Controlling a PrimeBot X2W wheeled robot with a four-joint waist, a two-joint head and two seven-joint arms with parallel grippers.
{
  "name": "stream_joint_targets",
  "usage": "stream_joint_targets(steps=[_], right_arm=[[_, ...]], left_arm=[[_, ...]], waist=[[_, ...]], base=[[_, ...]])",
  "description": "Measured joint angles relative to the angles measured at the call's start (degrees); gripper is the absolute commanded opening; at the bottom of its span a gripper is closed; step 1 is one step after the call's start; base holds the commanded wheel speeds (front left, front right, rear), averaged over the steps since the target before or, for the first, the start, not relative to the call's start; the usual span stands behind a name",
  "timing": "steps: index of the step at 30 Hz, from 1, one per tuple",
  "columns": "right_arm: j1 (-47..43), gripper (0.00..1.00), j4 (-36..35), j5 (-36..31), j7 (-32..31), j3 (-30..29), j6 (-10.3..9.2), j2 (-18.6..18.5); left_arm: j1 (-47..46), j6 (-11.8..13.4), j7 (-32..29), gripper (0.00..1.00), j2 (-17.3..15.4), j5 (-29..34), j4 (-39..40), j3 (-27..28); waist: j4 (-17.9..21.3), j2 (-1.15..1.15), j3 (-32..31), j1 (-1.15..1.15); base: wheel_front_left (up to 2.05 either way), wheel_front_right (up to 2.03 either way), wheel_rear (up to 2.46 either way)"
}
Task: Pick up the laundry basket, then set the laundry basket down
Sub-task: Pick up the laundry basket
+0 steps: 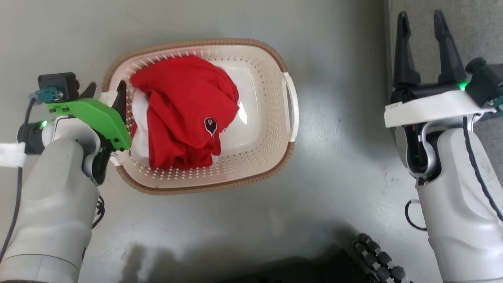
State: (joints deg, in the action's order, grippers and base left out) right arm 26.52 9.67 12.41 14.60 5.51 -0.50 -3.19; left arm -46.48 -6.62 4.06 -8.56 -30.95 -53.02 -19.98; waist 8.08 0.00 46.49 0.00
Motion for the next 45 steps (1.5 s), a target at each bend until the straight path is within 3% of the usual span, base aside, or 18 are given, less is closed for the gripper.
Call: stream_joint_targets(steps=[12, 18, 23, 30, 45], right_arm=[[-2.8, 1.0, 1.7, -1.5, 0.0, -1.9, 0.58, -0.3], [-4.1, 1.0, 2.5, -1.9, 0.0, -2.8, 1.0, -0.6], [-5.3, 1.0, 2.6, -2.5, 0.0, -3.1, 1.16, -0.9], [-7.6, 1.0, 2.4, -2.9, 0.0, -4.2, 1.16, -1.7], [-16.8, 1.0, 3.0, -4.9, 0.0, -2.8, 1.51, -2.0]], left_arm=[[2.3, 0.0, 10.4, 1.0, 0.5, 4.1, 3.8, -2.7], [4.6, 0.1, 10.6, 1.0, 0.4, 5.0, 7.4, -2.6], [6.3, 1.7, 10.7, 1.0, -0.1, 6.1, 11.7, -1.5], [8.9, 3.9, 10.6, 1.0, -1.5, 8.6, 23.9, 1.9], [26.3, 8.2, 10.6, 1.0, -3.2, 13.6, 33.8, 1.1]], waist=[[-1.7, 0.0, -8.1, 0.0], [-2.6, 0.0, -12.9, 0.0], [-3.1, 0.0, -17.0, 0.0], [-3.7, 0.0, -22.7, 0.0], [-4.2, 0.0, -34.5, 0.0]], base=[[0.0, 0.0, 0.0], [0.0, 0.0, 0.0], [0.0, 0.0, 0.0], [0.0, 0.0, 0.0], [0.0, 0.0, 0.0]])
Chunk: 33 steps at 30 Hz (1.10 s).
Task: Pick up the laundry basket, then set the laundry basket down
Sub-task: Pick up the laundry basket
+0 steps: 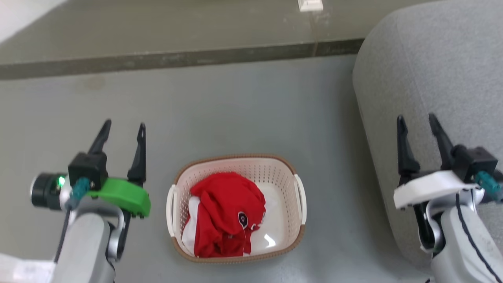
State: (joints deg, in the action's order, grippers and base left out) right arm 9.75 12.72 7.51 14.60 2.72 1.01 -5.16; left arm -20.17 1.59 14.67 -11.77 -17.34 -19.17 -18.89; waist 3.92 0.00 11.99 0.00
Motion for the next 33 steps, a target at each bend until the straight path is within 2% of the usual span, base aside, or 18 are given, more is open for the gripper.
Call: stream_joint_targets(steps=[8, 13, 33], right_arm=[[-4.2, 1.0, -0.2, -0.1, 0.0, 1.1, 0.0, 0.3], [-6.3, 1.0, -0.8, -0.5, 0.0, 1.2, -0.02, 0.4], [-9.1, 1.0, -3.0, -0.4, -0.4, 1.5, -0.18, 0.9]], left_arm=[[7.8, 1.8, 0.0, 1.0, 0.1, -0.2, 4.2, 0.4], [12.3, 2.6, 0.0, 1.0, 1.0, -2.4, 6.4, 1.1], [20.6, 3.8, -1.0, 1.0, 0.9, -2.7, 13.9, 2.2]], waist=[[-0.1, 0.0, -4.3, 0.0], [-0.2, 0.0, -6.1, 0.0], [-0.3, 0.0, -7.4, 0.0]], base=[[0.0, 0.0, 0.0], [0.0, 0.0, 0.0], [0.0, 0.0, 0.0]])
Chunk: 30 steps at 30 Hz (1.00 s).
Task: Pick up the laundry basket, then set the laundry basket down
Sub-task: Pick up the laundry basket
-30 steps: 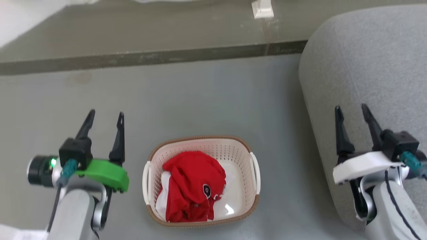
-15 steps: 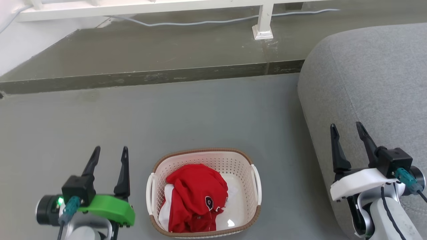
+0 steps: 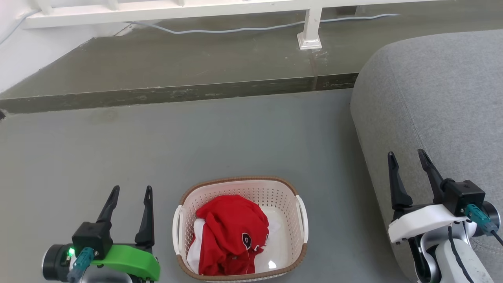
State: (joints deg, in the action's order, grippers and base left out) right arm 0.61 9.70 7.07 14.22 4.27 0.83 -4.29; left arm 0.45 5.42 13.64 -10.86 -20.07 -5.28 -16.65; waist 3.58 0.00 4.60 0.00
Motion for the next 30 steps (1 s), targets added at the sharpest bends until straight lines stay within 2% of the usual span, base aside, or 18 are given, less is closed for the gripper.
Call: stream_joint_targets(steps=[30], right_arm=[[-1.1, 1.0, -2.5, 0.4, -2.0, 0.4, -0.19, -0.1]], left_arm=[[3.2, 0.6, -3.0, 1.0, -0.4, 0.2, 6.6, 0.5]], waist=[[0.1, 0.0, 1.2, 0.0]], base=[[0.0, 0.0, 0.0]])
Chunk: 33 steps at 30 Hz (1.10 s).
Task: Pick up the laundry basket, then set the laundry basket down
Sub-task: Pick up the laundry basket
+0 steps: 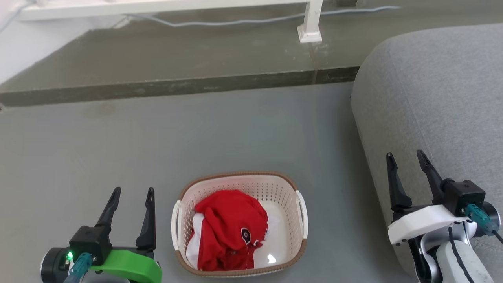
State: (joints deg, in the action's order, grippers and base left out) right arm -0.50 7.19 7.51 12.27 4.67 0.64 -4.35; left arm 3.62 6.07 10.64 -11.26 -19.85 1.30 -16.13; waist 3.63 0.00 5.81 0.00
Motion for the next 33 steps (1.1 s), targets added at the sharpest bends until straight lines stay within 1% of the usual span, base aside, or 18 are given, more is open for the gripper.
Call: stream_joint_targets(steps=[10, 18, 22, 23, 29, 33], right_arm=[[0.2, 1.0, -1.3, 0.5, -1.4, 0.1, 0.11, 0.0], [3.3, 1.0, -1.1, 1.6, -2.2, 1.1, 0.36, 0.3], [5.3, 1.0, -0.2, 1.9, -2.8, 1.9, 0.76, 0.6], [6.7, 1.0, 0.3, 2.1, -2.8, 2.4, 0.79, 0.6], [12.2, 1.0, 2.2, 2.7, -3.3, 3.3, 0.79, 0.8], [16.4, 1.0, 4.4, 2.7, -4.0, 5.0, 1.02, 0.9]], left_arm=[[-0.3, 0.0, -1.1, 1.0, 0.1, 0.2, 1.6, 0.8], [-4.4, 0.0, -3.5, 1.0, 0.9, -0.9, 0.4, 0.8], [-7.8, 0.0, -5.6, 1.0, 0.8, -1.5, -1.4, 1.0], [-9.9, -0.1, -6.5, 1.0, 0.9, -1.8, -2.6, 1.1], [-18.2, -1.6, -9.9, 1.0, 1.1, -3.8, -5.6, 1.1], [-23.8, -2.6, -12.2, 1.0, 1.4, -4.6, -8.4, 1.0]], waist=[[-0.2, 0.0, 5.6, 0.0], [-0.3, 0.0, 11.6, 0.0], [-0.2, 0.0, 14.8, -0.01], [-0.1, 0.0, 16.4, 0.0], [0.1, 0.0, 21.3, -0.01], [0.3, 0.0, 24.6, -0.01]], base=[[0.0, 0.0, 0.0], [0.0, 0.0, 0.0], [0.0, 0.0, 0.0], [0.0, 0.0, 0.0], [0.0, 0.0, 0.0], [0.0, 0.0, 0.0]])
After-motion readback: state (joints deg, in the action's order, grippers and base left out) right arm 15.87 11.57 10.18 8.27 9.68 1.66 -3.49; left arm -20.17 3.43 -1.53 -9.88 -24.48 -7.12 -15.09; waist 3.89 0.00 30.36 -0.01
